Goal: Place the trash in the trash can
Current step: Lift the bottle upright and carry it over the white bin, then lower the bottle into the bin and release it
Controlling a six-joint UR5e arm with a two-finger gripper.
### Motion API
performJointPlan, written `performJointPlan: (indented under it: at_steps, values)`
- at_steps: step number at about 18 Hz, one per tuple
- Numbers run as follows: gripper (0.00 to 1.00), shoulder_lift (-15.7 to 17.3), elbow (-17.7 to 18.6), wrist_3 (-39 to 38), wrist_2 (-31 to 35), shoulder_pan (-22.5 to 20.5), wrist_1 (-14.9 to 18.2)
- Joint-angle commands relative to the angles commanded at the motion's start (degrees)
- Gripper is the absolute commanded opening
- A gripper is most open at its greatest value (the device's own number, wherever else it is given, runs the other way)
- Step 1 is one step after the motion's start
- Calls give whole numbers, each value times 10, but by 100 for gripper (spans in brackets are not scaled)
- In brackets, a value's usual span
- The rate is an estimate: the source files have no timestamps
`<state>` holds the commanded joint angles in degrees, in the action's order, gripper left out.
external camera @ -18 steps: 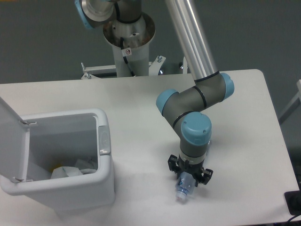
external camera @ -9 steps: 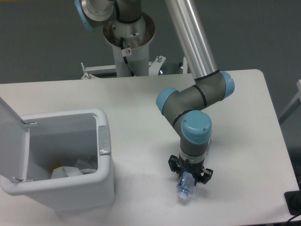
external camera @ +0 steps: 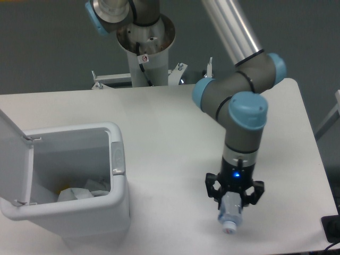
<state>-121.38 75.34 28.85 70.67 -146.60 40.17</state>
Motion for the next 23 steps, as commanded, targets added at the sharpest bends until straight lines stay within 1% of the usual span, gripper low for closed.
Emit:
performJointPlan:
  at_steps: [1, 2, 3, 4, 8, 10, 11, 12, 15, 17, 19, 21, 23]
  values:
    - [55, 2, -10, -16, 0, 2, 0]
    - [55, 4, -20, -47, 0, 7, -5]
    - [55, 11, -21, -69, 0, 18, -15]
    - [55, 23, -22, -89, 0, 29, -23]
    - [55, 73, -27, -151, -4, 60, -30]
    - [55, 98, -33, -193, -4, 66, -38]
    - [55, 112, -34, -211, -4, 85, -38]
    - [55, 118, -34, -226, -4, 104, -38]
    - [55, 121, -27, -245, -3, 143, -38]
    - [55, 125, -26, -258, -3, 182, -38]
    - [55, 131, -25, -260, 0, 200, -38]
    - [55, 137, -22, -261, -1, 229, -38]
    - [56, 135, -10, -264, -1, 249, -38]
